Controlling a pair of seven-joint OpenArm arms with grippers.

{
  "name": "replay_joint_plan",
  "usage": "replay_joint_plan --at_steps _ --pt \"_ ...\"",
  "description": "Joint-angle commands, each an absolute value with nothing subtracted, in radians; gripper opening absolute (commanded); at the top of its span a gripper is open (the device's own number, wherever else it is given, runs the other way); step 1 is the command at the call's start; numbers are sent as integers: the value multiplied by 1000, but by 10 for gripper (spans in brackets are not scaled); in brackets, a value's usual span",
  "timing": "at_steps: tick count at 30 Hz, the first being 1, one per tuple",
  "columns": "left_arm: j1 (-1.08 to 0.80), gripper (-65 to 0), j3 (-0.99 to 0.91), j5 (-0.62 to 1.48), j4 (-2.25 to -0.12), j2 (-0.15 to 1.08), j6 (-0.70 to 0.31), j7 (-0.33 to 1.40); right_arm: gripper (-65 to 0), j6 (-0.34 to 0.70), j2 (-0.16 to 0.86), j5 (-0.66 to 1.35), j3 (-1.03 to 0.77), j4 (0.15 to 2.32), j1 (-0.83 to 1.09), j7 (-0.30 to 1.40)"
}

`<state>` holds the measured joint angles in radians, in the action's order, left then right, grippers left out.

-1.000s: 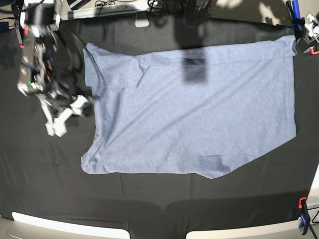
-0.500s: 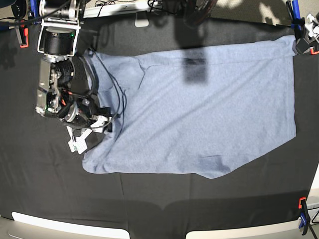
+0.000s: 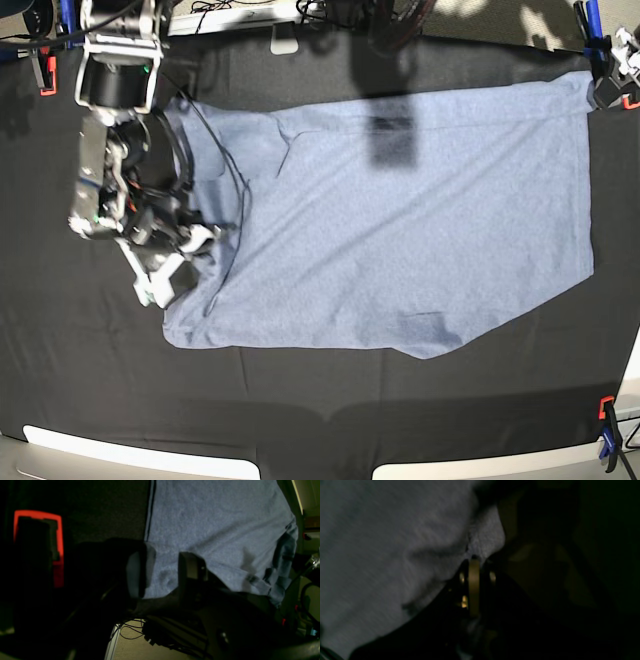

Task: Layout the t-shirt on the table in an organized manner, then fold the t-shirt properly
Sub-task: 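Grasp the shirt's side edge with the right gripper and pull it outward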

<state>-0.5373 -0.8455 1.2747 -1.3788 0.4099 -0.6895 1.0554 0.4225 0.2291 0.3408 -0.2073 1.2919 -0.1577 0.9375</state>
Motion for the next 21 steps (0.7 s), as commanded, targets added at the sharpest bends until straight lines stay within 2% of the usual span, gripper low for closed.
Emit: replay_joint_plan --at_steps 1,7,13,20,21 --pt "-543 -418 -857 1292 -1393 430 -698 1046 -650 419 256 339 -223 1328 -165 938" --pt "-543 -418 -857 1292 -1393 430 -698 1046 -650 419 319 339 -307 1433 -85 956" --pt "-543 -418 -857 1292 -1393 430 -698 1046 -650 419 379 344 -419 1449 -17 960" --pt "-543 -418 -857 1292 -1393 430 -698 1047 -650 420 399 377 -460 1449 14 973" --pt "-543 -418 -857 1292 -1393 430 -698 1047 -602 420 401 377 -460 1449 14 975"
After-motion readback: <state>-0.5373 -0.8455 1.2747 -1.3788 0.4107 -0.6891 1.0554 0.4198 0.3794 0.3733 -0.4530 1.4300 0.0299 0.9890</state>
